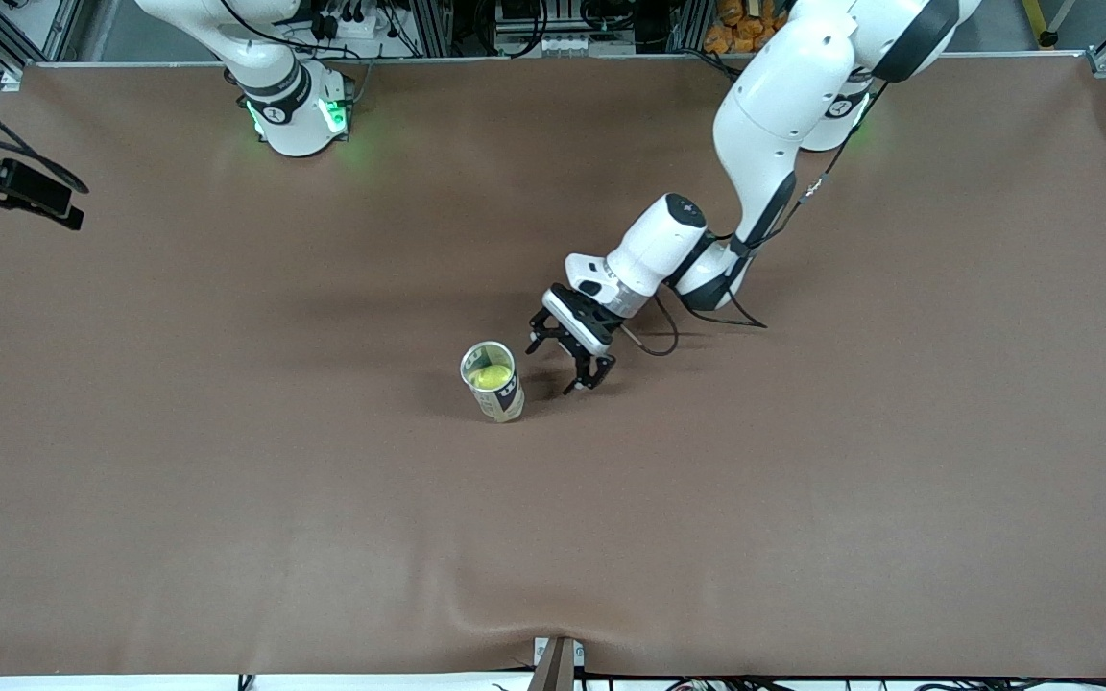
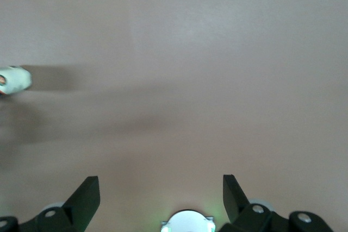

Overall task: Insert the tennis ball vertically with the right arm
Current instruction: 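Set the tube upright on the table and open the left gripper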

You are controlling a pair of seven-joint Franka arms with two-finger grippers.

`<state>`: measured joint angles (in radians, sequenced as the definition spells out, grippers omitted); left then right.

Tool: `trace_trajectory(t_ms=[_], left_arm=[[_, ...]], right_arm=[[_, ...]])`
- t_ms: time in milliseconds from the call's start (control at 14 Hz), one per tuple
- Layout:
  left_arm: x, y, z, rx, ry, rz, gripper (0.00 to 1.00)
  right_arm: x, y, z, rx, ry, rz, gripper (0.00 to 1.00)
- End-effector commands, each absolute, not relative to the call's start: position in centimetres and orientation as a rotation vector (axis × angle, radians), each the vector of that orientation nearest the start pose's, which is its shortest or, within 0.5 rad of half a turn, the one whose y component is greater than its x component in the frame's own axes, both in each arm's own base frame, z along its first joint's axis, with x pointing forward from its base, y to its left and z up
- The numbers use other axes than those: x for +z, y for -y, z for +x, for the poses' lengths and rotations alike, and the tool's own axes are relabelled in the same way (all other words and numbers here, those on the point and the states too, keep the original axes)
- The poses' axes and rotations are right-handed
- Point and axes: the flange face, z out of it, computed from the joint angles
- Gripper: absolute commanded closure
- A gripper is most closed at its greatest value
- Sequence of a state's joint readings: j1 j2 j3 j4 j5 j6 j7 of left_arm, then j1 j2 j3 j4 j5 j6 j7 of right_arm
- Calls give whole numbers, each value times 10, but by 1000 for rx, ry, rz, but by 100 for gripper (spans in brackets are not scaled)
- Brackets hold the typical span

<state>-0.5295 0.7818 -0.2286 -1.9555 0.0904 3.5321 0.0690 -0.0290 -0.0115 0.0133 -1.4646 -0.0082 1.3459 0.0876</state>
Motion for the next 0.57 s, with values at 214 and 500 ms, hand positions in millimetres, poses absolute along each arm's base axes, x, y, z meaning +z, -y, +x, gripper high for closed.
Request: trace_trajectory(t_ms=[214, 500], left_arm=[[251, 387, 507, -846, -1164, -3062, 0], [292, 360, 520, -584, -1105, -3052, 0]], right_arm=[[664, 0, 523, 70, 7, -3193, 0], [663, 7, 532, 39, -1, -3173, 0]])
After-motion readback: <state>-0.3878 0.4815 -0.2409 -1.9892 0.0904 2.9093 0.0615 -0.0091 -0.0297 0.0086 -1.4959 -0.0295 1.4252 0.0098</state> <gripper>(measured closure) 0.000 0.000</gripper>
